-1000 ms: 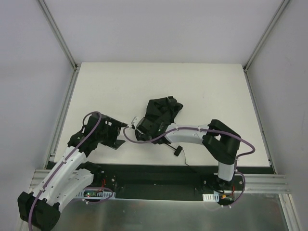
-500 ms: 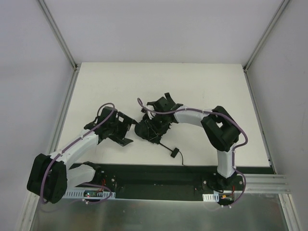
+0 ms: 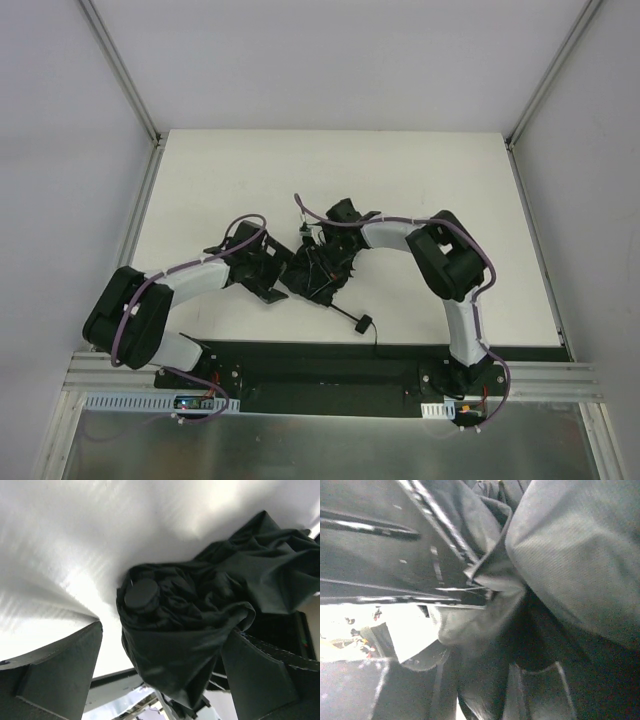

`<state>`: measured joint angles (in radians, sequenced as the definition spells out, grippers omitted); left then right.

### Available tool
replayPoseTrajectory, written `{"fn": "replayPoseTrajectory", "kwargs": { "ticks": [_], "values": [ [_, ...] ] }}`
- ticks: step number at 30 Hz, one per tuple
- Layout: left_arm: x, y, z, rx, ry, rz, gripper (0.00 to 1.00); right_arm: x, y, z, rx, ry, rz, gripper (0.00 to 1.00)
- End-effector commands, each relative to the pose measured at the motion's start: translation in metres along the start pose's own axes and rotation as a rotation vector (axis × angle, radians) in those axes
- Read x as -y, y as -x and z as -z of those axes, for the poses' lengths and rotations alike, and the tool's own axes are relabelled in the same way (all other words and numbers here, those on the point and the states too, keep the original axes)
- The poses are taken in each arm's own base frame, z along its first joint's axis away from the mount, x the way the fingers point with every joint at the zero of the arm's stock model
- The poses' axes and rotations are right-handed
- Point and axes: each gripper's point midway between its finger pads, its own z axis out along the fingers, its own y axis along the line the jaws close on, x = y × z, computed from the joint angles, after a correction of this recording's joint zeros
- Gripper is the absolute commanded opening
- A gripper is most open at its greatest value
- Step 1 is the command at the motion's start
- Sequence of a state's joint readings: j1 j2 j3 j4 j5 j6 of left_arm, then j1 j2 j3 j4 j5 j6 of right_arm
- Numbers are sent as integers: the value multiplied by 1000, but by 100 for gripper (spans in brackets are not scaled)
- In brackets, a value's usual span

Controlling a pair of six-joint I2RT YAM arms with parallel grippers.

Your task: Put away the umbrella

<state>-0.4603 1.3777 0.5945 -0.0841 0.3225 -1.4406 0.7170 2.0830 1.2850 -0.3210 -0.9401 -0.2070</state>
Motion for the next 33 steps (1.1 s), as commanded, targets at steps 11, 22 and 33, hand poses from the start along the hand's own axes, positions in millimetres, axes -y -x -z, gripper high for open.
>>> {"fn": "replayPoseTrajectory", "kwargs": {
  "ticks": [11, 22, 33],
  "values": [
    [-40, 18, -46, 75, 126, -100, 5, -12, 9, 1, -25, 64, -49, 0],
    [-46, 9, -18, 88, 225, 20, 0, -66, 45, 72, 175, -351, 213, 74],
    [-47, -9, 7, 15, 428, 120, 0, -60, 36, 27, 320, -701, 709, 84]
  ]
}}
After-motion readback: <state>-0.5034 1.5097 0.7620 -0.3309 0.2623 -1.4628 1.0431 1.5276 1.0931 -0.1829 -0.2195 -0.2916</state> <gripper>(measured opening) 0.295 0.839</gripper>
